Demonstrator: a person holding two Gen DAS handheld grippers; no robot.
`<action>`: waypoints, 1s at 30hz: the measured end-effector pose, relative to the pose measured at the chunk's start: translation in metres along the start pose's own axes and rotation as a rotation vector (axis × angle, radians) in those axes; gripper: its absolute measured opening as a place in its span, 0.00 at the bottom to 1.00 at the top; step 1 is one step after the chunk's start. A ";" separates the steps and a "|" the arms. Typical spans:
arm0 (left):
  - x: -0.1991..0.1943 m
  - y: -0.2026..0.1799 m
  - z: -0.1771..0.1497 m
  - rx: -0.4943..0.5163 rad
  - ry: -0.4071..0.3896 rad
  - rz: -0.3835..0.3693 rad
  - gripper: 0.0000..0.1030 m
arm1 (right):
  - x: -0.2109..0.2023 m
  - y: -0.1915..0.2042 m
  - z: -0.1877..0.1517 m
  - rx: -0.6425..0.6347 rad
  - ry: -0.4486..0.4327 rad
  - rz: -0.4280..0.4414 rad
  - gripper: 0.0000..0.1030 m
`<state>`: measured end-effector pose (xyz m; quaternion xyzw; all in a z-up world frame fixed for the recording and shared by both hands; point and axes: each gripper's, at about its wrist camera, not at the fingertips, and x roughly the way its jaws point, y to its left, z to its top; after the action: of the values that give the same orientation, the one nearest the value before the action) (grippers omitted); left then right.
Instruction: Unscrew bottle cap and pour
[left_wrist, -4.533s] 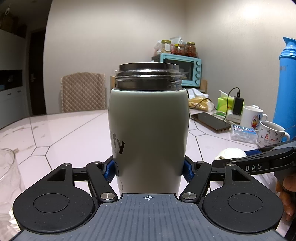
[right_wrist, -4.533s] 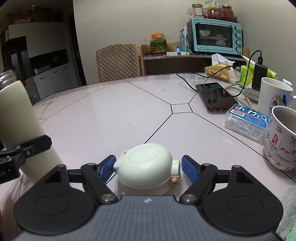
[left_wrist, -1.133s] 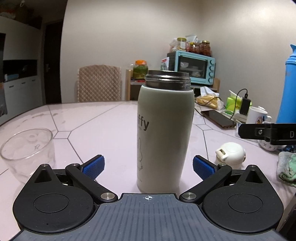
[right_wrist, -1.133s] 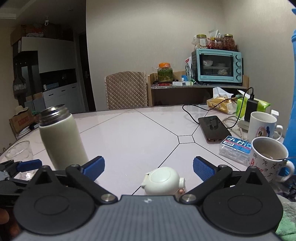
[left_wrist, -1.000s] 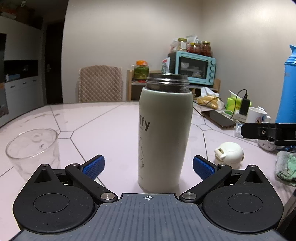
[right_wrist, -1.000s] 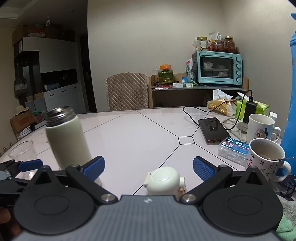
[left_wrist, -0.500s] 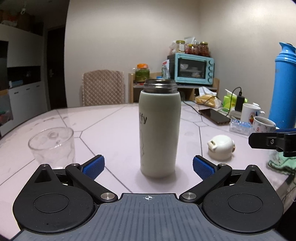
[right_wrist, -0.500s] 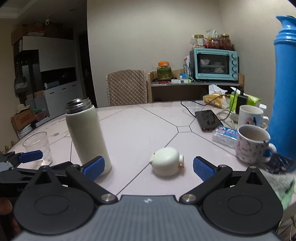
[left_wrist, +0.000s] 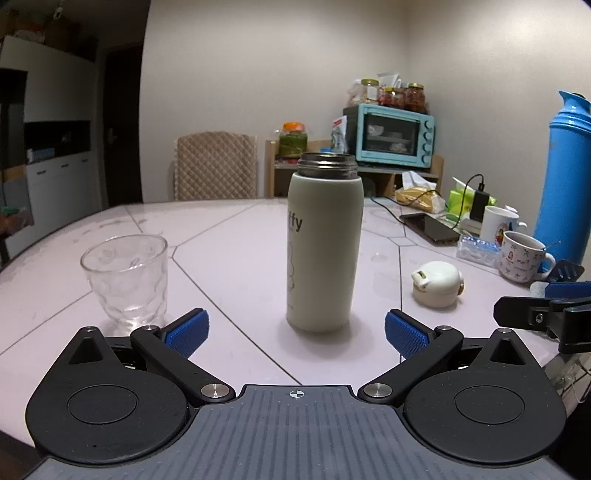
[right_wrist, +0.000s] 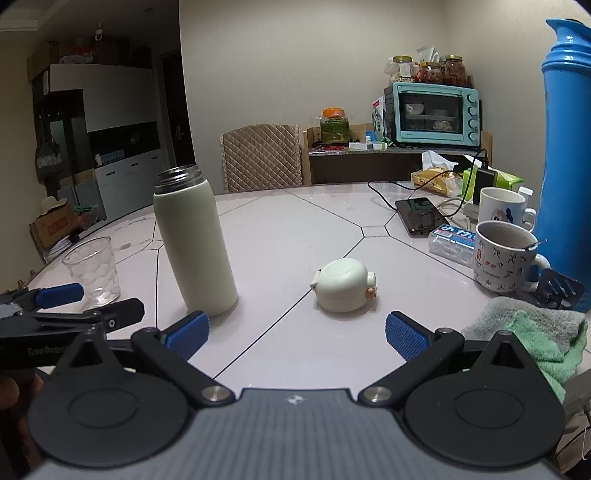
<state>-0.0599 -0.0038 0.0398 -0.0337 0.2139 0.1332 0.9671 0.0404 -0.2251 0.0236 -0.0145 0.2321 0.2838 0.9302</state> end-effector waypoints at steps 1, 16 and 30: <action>-0.001 0.000 -0.001 0.001 0.001 0.003 1.00 | -0.001 0.000 -0.001 -0.002 0.000 -0.001 1.00; -0.003 -0.002 -0.006 -0.011 0.023 0.007 1.00 | -0.006 0.001 -0.003 -0.006 -0.001 -0.006 1.00; -0.002 -0.003 -0.007 -0.016 0.031 0.010 1.00 | -0.005 -0.001 -0.004 -0.005 0.008 -0.002 1.00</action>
<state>-0.0637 -0.0083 0.0345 -0.0423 0.2279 0.1393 0.9627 0.0363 -0.2293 0.0222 -0.0182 0.2349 0.2833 0.9296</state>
